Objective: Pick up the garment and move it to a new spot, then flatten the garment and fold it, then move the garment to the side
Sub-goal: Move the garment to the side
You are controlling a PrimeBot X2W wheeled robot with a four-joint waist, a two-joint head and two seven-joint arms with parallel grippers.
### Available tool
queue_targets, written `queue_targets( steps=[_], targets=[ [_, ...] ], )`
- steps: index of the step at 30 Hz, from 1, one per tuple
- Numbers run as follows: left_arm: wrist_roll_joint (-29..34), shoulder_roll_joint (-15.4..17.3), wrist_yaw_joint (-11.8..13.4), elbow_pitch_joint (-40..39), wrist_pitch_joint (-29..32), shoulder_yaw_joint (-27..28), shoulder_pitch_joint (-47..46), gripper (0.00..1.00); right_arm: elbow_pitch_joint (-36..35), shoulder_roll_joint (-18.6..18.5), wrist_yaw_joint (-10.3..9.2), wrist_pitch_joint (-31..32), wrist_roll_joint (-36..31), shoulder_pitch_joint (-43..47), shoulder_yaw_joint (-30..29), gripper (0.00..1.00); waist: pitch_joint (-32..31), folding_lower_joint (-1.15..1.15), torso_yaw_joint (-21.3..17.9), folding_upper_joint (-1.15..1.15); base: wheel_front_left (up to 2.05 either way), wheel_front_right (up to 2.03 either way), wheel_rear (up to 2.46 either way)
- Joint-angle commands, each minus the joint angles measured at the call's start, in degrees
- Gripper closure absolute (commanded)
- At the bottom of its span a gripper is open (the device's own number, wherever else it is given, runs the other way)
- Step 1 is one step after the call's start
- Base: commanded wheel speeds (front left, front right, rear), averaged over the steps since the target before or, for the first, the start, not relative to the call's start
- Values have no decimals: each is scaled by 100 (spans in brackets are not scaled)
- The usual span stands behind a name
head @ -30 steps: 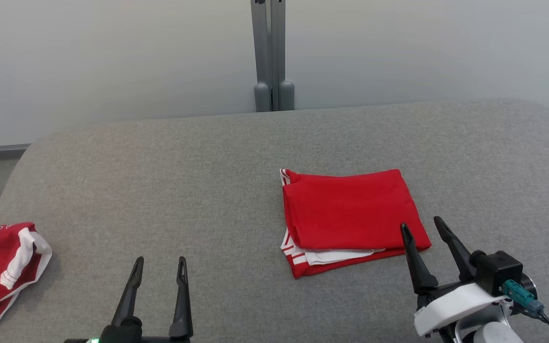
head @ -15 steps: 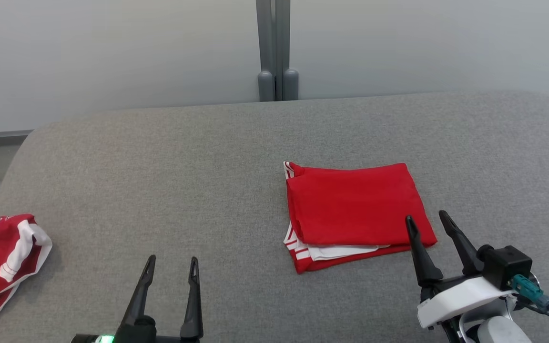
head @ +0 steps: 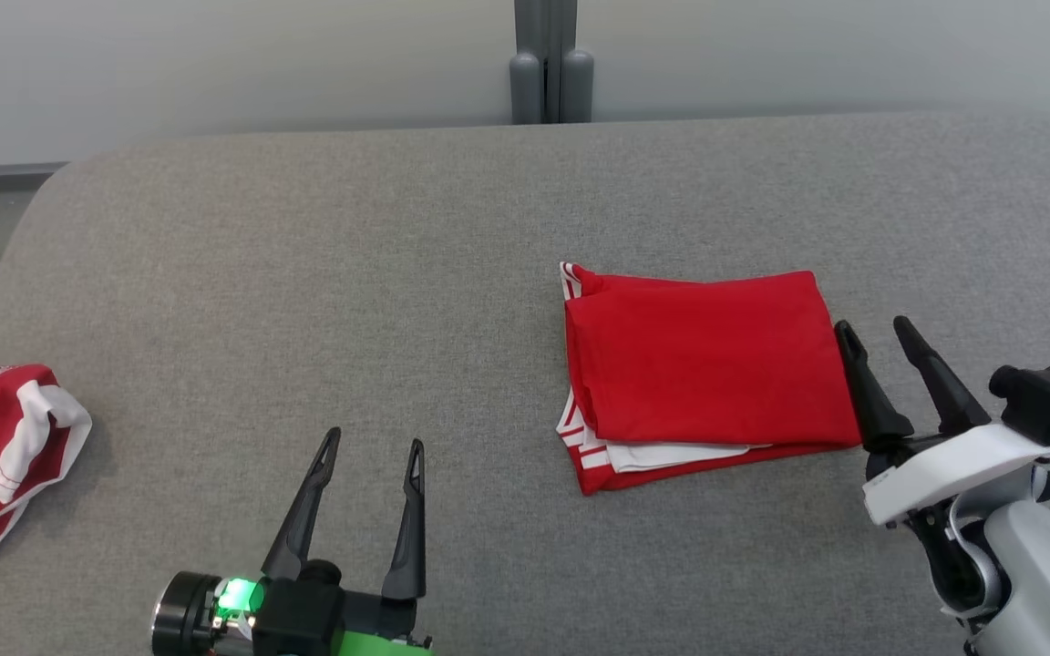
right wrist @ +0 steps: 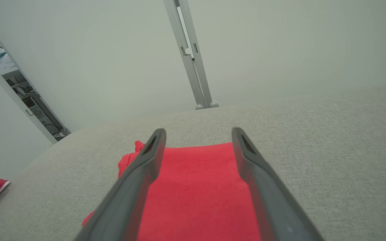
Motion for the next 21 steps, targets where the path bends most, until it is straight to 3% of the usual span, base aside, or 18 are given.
queue_targets(
  steps=[1,10,19,21],
  targets=[
    [41,9,50,-44,0,-34,-153,0,160,-183,2,-15,325,-206,153,0,260,0,105,0,0,0,0],
    [148,14,96,-76,0,-321,-508,0,789,-1269,2,395,2262,-894,1231,0,757,0,308,0,0,0,0],
    [141,51,155,-30,0,-544,-775,0,725,-1777,2,869,3725,-1212,1646,0,1087,0,420,0,0,0,0],
    [139,58,172,-20,0,-598,-838,0,771,-1892,2,945,3856,-1269,1748,8,1146,0,449,0,0,0,0]
  ],
)
